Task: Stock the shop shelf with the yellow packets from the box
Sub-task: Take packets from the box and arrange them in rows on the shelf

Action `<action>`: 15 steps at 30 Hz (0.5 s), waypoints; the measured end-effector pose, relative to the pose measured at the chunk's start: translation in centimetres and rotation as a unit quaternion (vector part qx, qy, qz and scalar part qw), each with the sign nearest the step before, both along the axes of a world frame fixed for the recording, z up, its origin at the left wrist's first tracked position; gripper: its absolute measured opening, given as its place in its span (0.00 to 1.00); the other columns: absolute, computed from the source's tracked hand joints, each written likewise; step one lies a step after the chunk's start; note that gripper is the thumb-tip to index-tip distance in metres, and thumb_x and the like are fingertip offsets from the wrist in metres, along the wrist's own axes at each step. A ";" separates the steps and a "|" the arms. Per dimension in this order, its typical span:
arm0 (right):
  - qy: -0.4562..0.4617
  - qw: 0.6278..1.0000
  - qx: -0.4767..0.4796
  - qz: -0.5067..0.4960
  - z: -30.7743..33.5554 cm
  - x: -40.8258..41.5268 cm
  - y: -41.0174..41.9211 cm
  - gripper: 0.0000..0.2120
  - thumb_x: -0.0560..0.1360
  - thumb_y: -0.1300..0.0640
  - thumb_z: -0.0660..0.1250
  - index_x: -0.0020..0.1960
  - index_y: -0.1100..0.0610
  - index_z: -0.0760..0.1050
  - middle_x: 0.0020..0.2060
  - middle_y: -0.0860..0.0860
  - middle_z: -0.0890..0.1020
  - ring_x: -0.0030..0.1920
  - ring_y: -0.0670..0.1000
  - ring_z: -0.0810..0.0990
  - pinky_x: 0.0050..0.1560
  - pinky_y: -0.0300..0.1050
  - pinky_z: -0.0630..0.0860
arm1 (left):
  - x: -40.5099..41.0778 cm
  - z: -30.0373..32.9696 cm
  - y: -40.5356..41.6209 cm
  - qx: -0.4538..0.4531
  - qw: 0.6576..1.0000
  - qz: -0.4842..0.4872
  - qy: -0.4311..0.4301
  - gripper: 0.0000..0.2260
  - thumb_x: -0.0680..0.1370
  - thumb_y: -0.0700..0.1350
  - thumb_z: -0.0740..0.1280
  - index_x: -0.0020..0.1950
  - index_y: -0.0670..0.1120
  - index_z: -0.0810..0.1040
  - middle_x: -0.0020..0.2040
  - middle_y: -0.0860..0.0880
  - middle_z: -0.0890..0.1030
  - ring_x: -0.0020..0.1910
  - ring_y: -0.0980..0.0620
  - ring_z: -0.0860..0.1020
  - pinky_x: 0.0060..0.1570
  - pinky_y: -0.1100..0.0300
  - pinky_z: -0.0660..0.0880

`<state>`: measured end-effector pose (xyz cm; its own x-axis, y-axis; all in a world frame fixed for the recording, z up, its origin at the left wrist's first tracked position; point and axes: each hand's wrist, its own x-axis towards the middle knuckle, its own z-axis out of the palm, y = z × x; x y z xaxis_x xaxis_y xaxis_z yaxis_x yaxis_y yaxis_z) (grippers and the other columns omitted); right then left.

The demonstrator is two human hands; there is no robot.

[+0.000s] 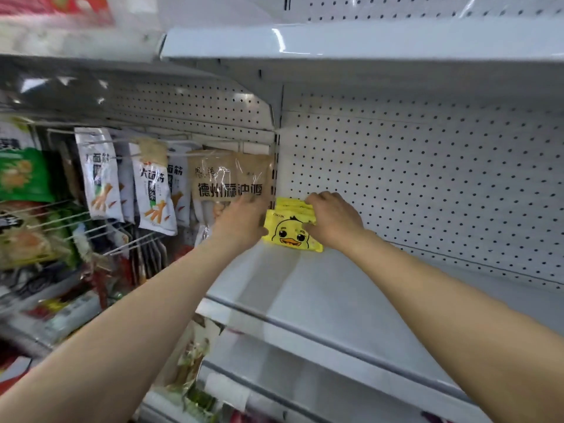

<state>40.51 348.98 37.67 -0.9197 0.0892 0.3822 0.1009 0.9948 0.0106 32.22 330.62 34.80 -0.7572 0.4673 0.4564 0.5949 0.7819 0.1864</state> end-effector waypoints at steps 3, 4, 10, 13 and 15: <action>0.008 0.999 -0.001 0.042 0.6 3.4 -2.5 0.24 0.77 0.45 0.66 0.70 0.53 0.69 0.66 0.54 0.74 0.67 0.57 0.69 0.61 0.53 0.73 | 3.6 0.0 -3.3 0.030 0.999 0.015 0.002 0.22 0.72 0.55 0.72 0.63 0.50 0.74 0.62 0.44 0.74 0.62 0.41 0.72 0.59 0.44 0.74; 0.012 0.998 -0.004 0.057 0.6 4.4 -3.4 0.24 0.77 0.45 0.66 0.70 0.53 0.69 0.66 0.53 0.74 0.68 0.57 0.69 0.62 0.53 0.73 | 4.9 -0.1 -4.5 0.039 0.999 0.017 0.012 0.23 0.73 0.57 0.71 0.64 0.50 0.74 0.63 0.44 0.74 0.62 0.41 0.72 0.59 0.43 0.74; 0.027 0.990 -0.008 0.135 -1.3 9.9 -10.3 0.22 0.79 0.44 0.62 0.69 0.52 0.70 0.68 0.50 0.73 0.69 0.55 0.68 0.64 0.51 0.71 | 13.4 -1.9 -11.9 0.030 0.996 0.087 0.012 0.23 0.76 0.56 0.67 0.68 0.47 0.72 0.61 0.43 0.74 0.62 0.41 0.72 0.60 0.47 0.73; 0.024 0.984 -0.011 0.174 -2.8 11.9 -13.9 0.21 0.79 0.43 0.61 0.68 0.52 0.70 0.68 0.50 0.74 0.69 0.55 0.69 0.65 0.51 0.70 | 17.3 -3.2 -15.5 0.021 0.992 0.124 -0.014 0.22 0.77 0.56 0.67 0.68 0.49 0.71 0.64 0.44 0.72 0.64 0.41 0.70 0.61 0.45 0.72; 0.012 0.981 -0.012 0.194 -3.5 12.8 -16.1 0.22 0.79 0.43 0.61 0.68 0.52 0.70 0.68 0.51 0.73 0.69 0.55 0.68 0.65 0.52 0.70 | 19.2 -3.6 -17.7 0.011 0.989 0.147 -0.024 0.23 0.77 0.57 0.67 0.69 0.49 0.71 0.66 0.44 0.71 0.66 0.40 0.70 0.62 0.44 0.72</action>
